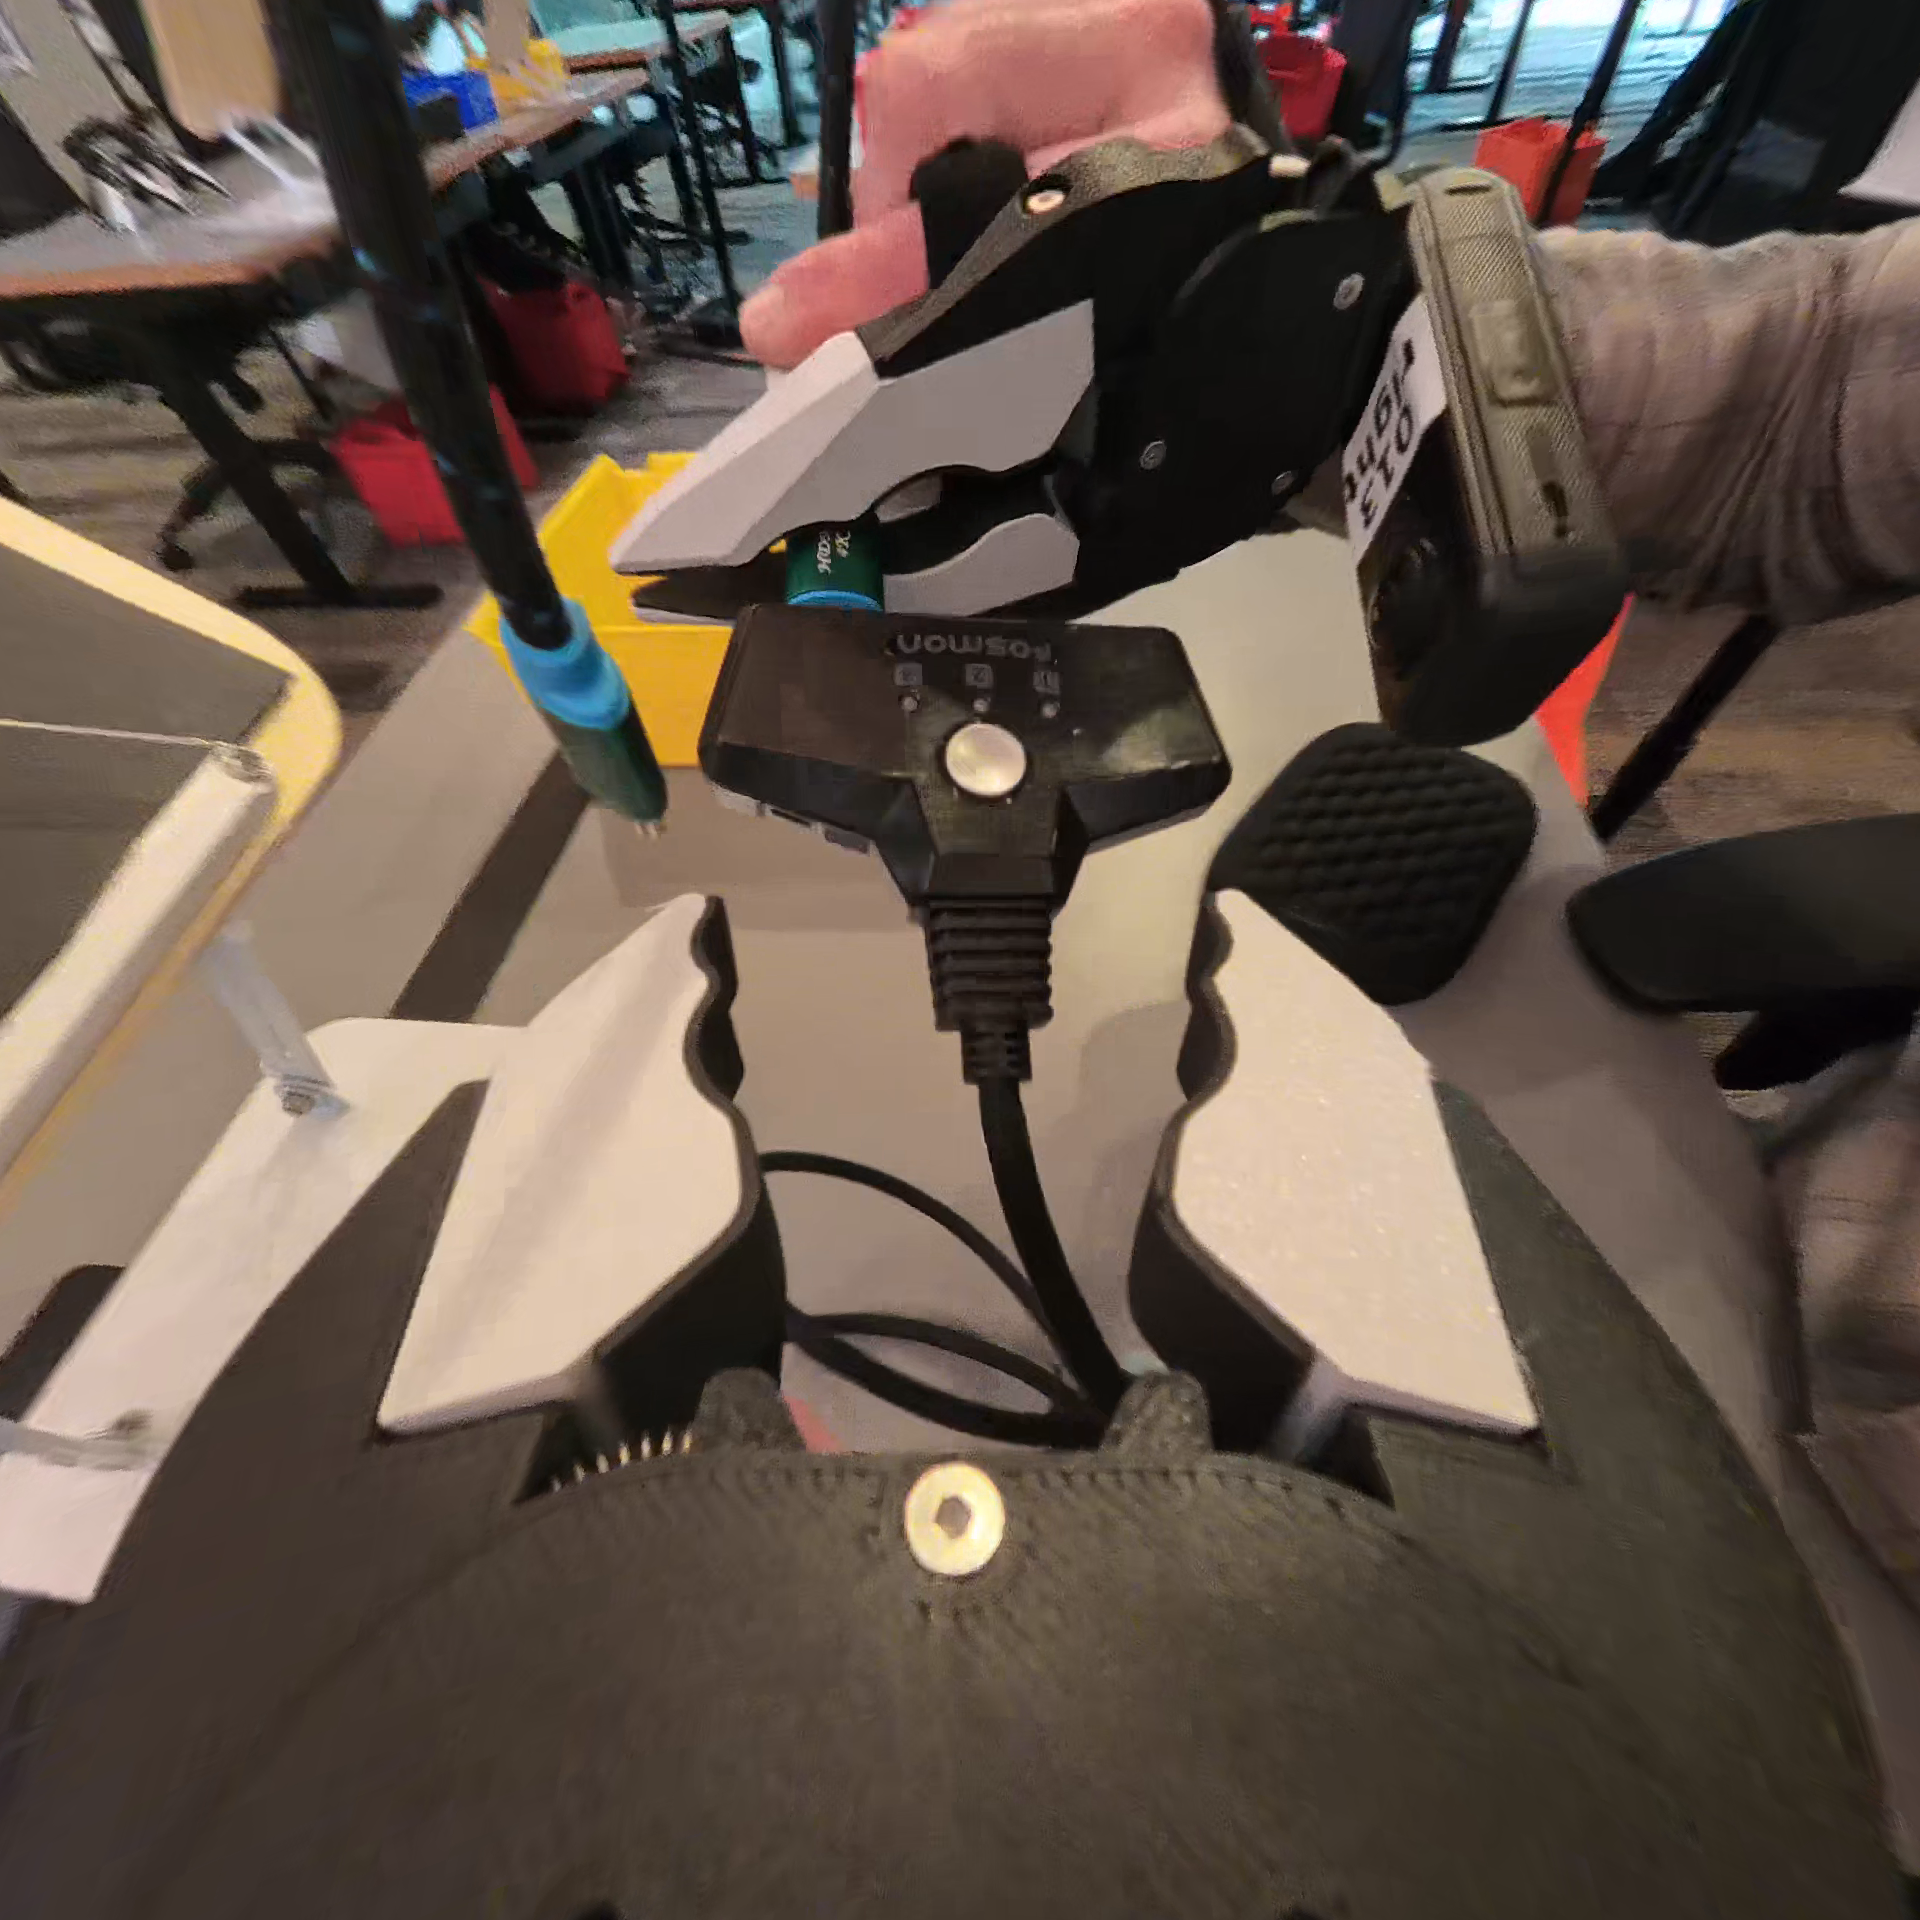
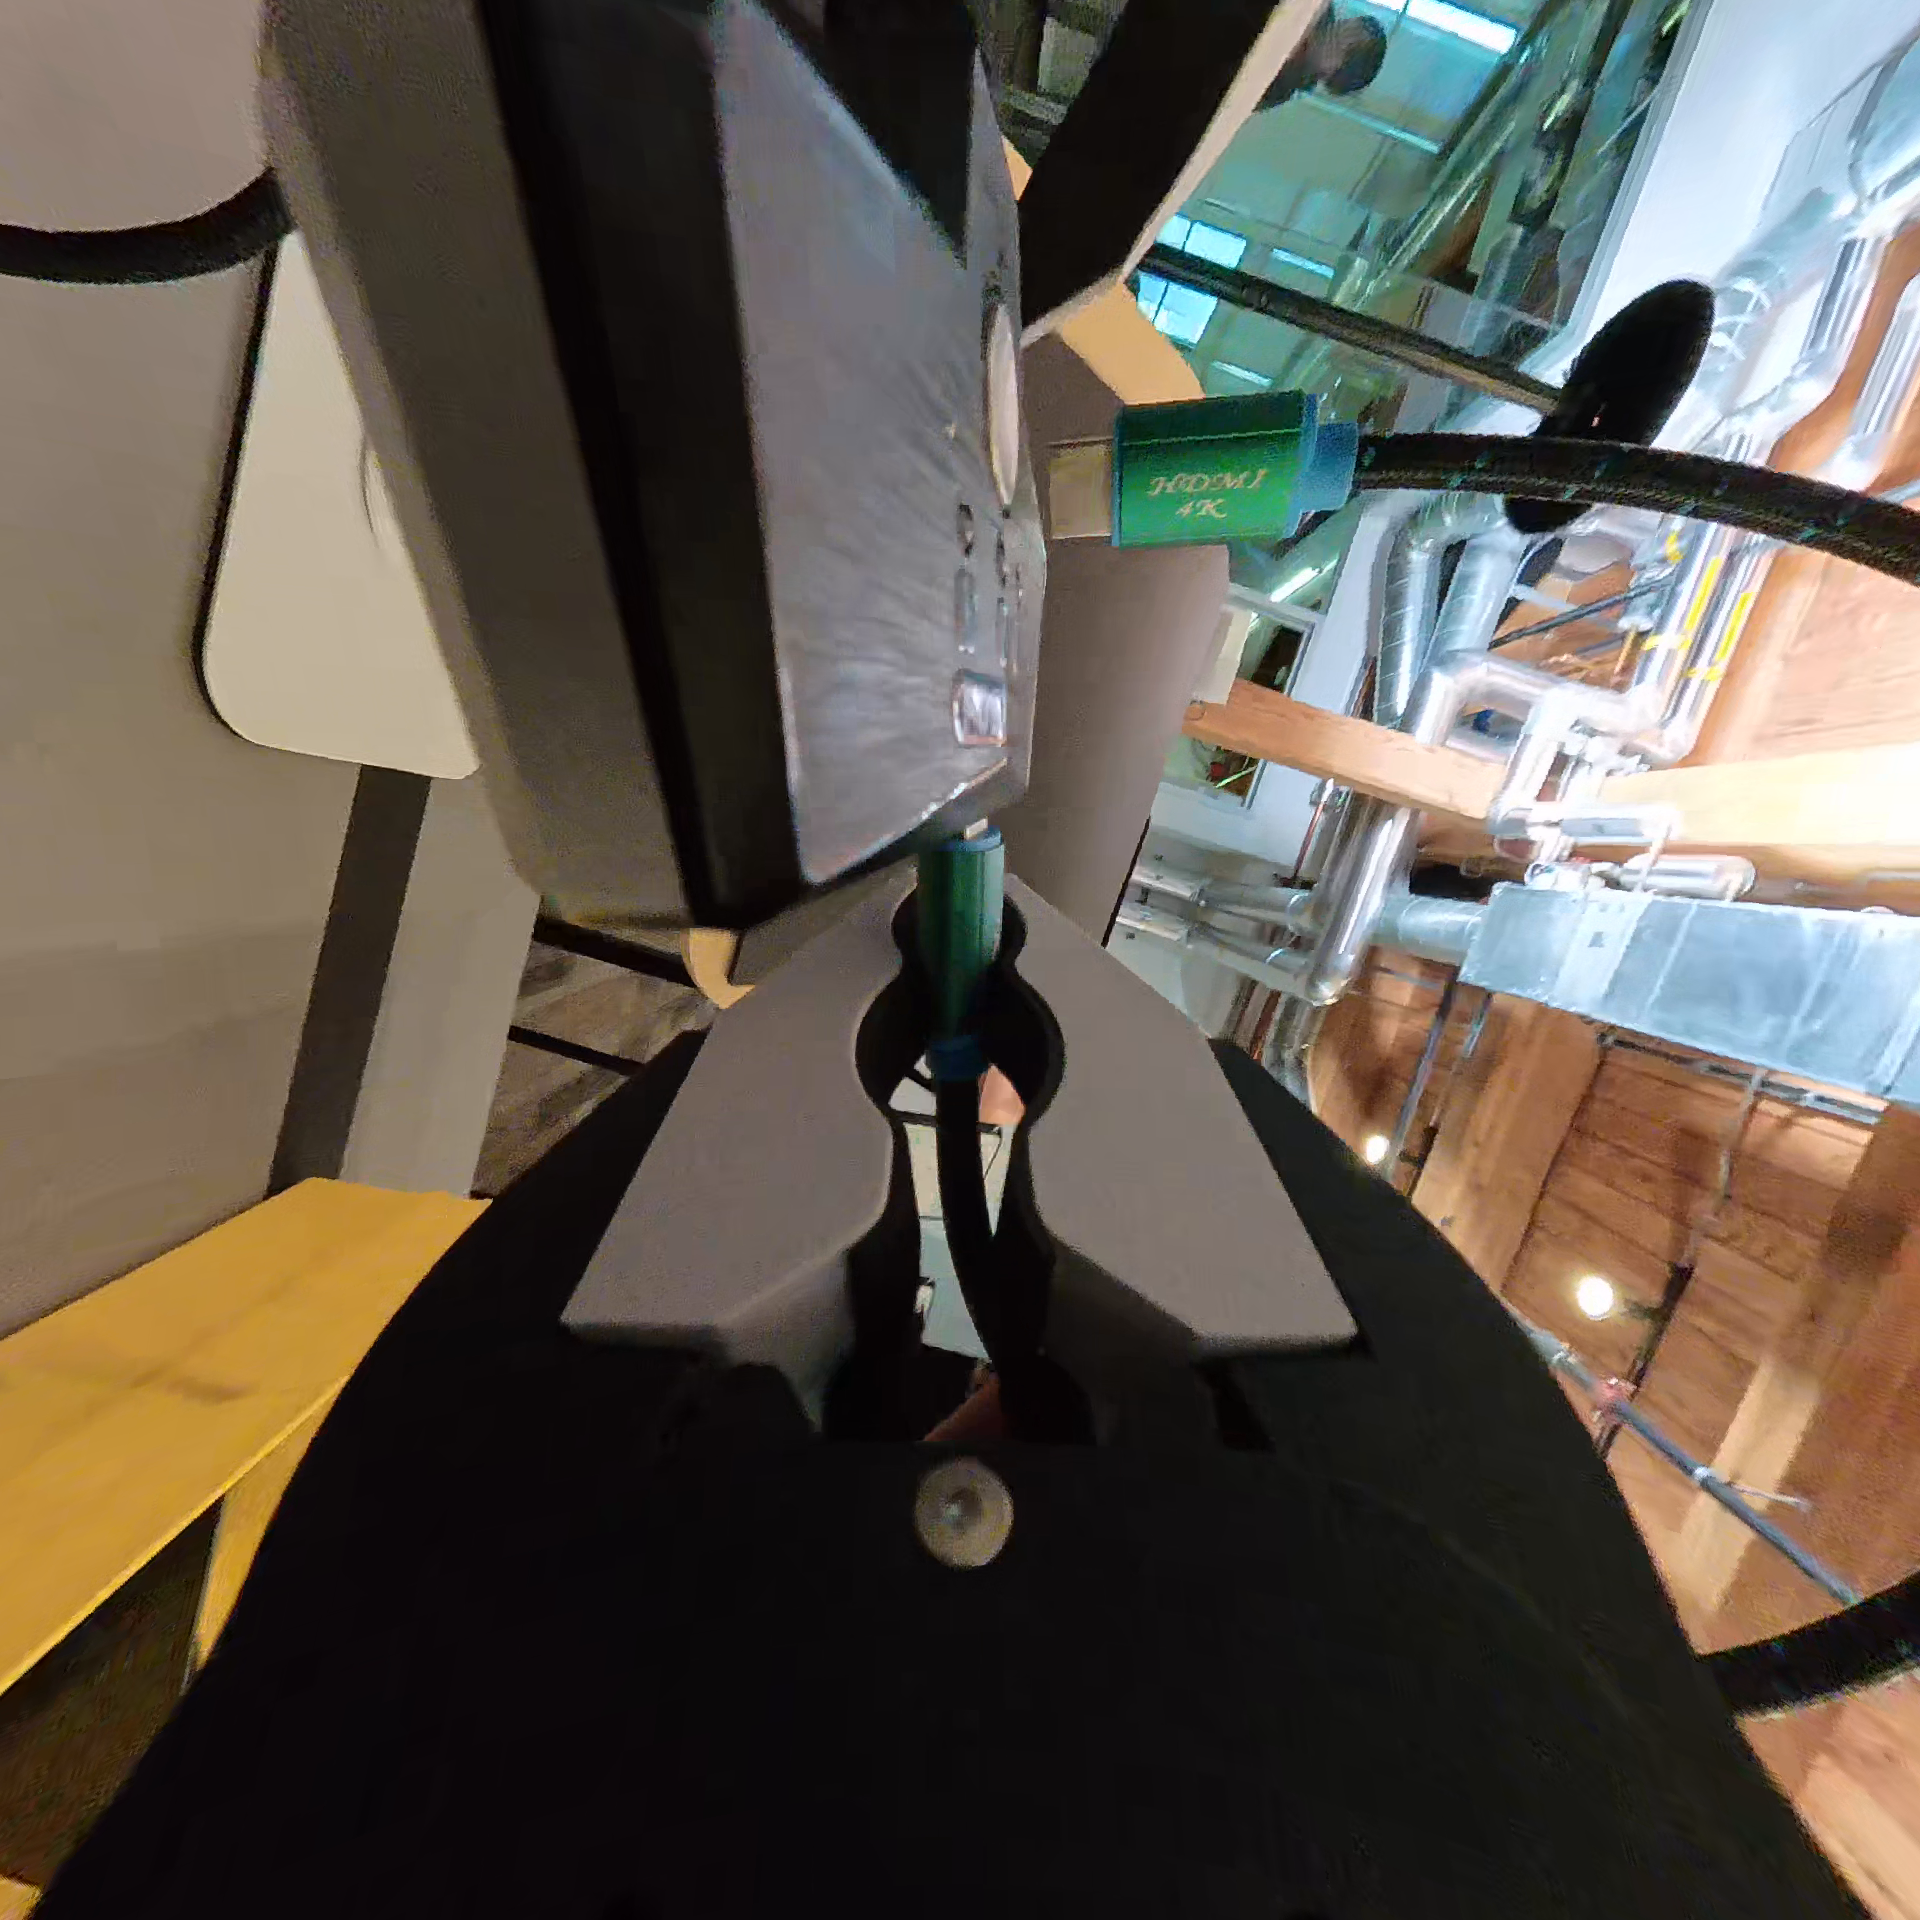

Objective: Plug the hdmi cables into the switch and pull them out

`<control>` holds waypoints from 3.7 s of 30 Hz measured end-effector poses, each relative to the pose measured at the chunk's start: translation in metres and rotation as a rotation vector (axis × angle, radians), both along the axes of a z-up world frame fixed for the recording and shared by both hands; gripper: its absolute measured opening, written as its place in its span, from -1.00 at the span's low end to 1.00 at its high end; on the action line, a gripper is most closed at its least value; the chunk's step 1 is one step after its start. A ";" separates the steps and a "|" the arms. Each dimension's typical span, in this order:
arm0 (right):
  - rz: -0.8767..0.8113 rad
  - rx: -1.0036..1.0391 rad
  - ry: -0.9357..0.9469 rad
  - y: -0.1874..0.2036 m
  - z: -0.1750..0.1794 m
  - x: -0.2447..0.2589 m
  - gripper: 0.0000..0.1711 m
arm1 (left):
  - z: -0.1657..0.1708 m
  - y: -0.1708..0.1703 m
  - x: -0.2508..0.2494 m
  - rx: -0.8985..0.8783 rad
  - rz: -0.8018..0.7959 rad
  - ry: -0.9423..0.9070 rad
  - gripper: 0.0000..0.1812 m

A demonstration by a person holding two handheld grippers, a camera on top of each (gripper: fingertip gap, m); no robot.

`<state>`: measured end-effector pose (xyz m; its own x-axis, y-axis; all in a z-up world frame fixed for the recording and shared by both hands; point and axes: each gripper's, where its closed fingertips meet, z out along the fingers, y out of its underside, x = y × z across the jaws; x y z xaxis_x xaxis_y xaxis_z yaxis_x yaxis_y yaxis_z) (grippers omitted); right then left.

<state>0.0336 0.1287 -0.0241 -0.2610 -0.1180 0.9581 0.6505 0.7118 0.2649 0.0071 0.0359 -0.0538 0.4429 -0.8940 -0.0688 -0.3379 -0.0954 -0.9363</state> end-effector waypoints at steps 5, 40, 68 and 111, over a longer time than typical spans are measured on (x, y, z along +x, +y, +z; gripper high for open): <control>0.097 0.101 -0.055 -0.025 0.001 -0.023 -0.96 | -0.030 -0.006 0.013 -0.189 -0.125 -0.014 -0.14; 0.563 -1.507 0.369 -0.107 -0.041 0.010 -0.51 | -0.069 -0.074 0.012 -0.705 -0.589 0.145 -0.70; 0.554 -1.546 0.252 -0.145 -0.087 0.013 -0.77 | -0.089 -0.112 0.014 -0.796 -0.704 0.072 -0.65; 0.302 -1.303 0.331 -0.094 -0.048 0.094 -0.78 | -0.091 -0.096 0.010 -0.784 -0.609 -0.122 -0.75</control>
<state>0.1280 0.0344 -0.0716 -0.1259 0.8935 0.4310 0.3293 0.4474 -0.8315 0.0171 -0.0601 -0.1444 -0.1409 -0.7440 0.6532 -0.4407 -0.5437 -0.7143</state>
